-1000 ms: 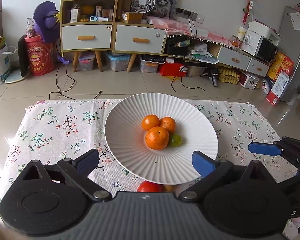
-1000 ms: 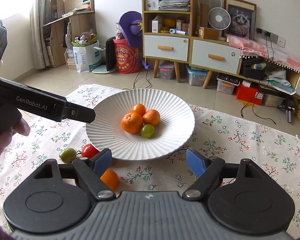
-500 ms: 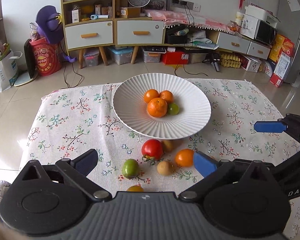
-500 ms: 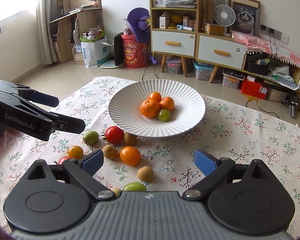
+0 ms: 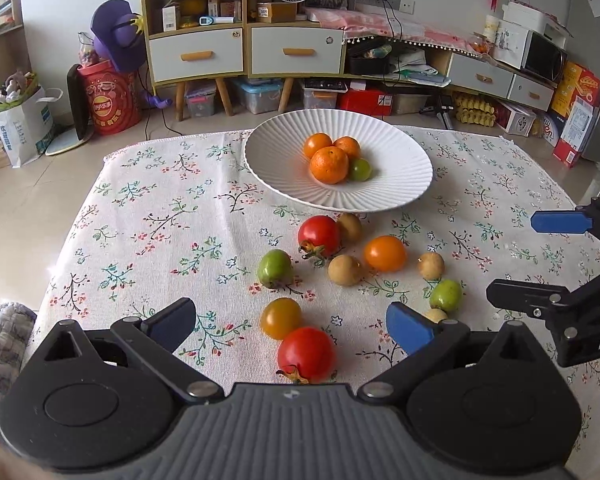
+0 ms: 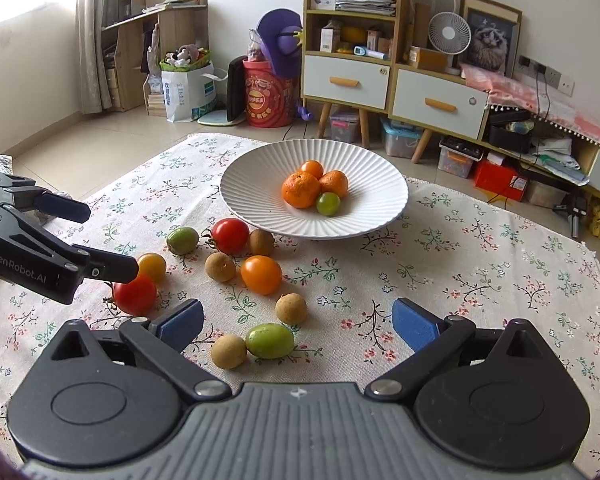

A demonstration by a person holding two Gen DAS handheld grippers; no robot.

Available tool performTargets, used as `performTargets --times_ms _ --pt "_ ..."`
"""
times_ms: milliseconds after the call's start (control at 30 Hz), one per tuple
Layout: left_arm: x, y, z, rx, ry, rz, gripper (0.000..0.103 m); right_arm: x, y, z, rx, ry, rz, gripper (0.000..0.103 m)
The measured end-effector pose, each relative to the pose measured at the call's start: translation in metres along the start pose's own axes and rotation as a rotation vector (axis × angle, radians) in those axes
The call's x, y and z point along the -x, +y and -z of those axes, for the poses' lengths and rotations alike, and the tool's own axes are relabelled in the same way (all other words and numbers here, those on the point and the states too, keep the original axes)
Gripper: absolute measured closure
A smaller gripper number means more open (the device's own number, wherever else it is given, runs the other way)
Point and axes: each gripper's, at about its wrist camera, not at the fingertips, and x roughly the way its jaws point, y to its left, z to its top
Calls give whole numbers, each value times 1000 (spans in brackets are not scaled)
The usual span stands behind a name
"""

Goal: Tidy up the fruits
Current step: 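Move both tools back from the bowl over the remaining fruits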

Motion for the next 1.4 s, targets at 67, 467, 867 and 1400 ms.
performTargets --times_ms 67,467,867,1400 --pt "1 1 4 13 0 4 4 1 -1 3 -19 -2 1 1" --pt "2 -8 42 -13 33 -29 4 -4 12 27 11 38 0 1" --pt "-11 -17 58 -62 61 -61 4 -17 20 43 42 112 -15 1" --pt "-19 -17 57 3 13 -44 5 -26 17 41 -56 94 -69 35"
